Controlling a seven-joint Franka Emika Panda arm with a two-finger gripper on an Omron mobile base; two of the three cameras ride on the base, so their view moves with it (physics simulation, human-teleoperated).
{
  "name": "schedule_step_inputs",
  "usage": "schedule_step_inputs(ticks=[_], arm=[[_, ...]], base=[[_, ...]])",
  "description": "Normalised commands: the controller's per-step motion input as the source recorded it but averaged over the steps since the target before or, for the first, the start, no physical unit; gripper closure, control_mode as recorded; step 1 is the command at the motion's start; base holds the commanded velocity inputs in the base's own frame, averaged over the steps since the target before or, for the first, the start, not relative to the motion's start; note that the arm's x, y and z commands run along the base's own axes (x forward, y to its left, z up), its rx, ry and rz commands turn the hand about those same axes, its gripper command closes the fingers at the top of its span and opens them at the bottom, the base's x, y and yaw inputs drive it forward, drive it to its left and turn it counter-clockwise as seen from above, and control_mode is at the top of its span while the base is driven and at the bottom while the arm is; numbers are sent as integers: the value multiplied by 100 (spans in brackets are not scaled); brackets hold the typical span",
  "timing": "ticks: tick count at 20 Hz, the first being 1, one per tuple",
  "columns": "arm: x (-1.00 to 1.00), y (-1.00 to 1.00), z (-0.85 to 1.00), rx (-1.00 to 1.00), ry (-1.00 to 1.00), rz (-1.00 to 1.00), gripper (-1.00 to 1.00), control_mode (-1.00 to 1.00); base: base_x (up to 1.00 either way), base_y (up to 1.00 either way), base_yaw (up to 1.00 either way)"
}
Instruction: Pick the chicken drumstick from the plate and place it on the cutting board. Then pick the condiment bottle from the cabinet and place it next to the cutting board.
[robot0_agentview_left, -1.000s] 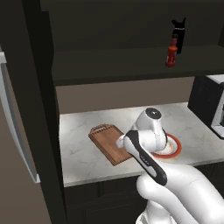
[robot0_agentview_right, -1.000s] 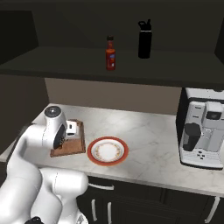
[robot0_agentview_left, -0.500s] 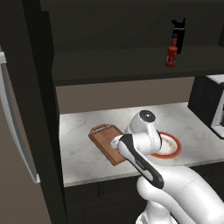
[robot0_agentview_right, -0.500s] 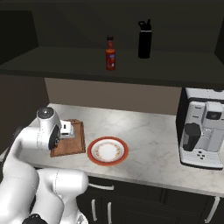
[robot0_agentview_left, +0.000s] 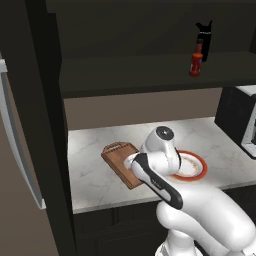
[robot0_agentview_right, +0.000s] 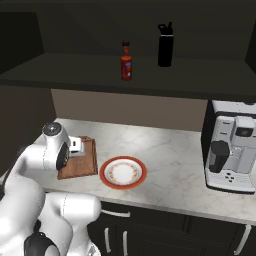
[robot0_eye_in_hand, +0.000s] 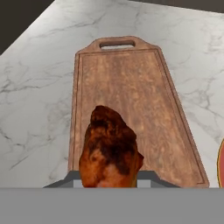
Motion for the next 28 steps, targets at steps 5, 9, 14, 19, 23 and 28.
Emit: schedule_step_inputs(ticks=[5,9,14,19,23,28], arm=[[15,0,-19,0,-1,0,100,-100],[14,0,-25,0,-1,0,100,-100],[13,0,-30,0,-1,0,100,-100],[12,0,-27,0,0,0,100,-100],[9,0,-22,0,0,0,100,-100],[9,0,-20,0,0,0,100,-100]], base=[[0,0,0],[0,0,0],[0,0,0],[0,0,0],[0,0,0],[0,0,0]])
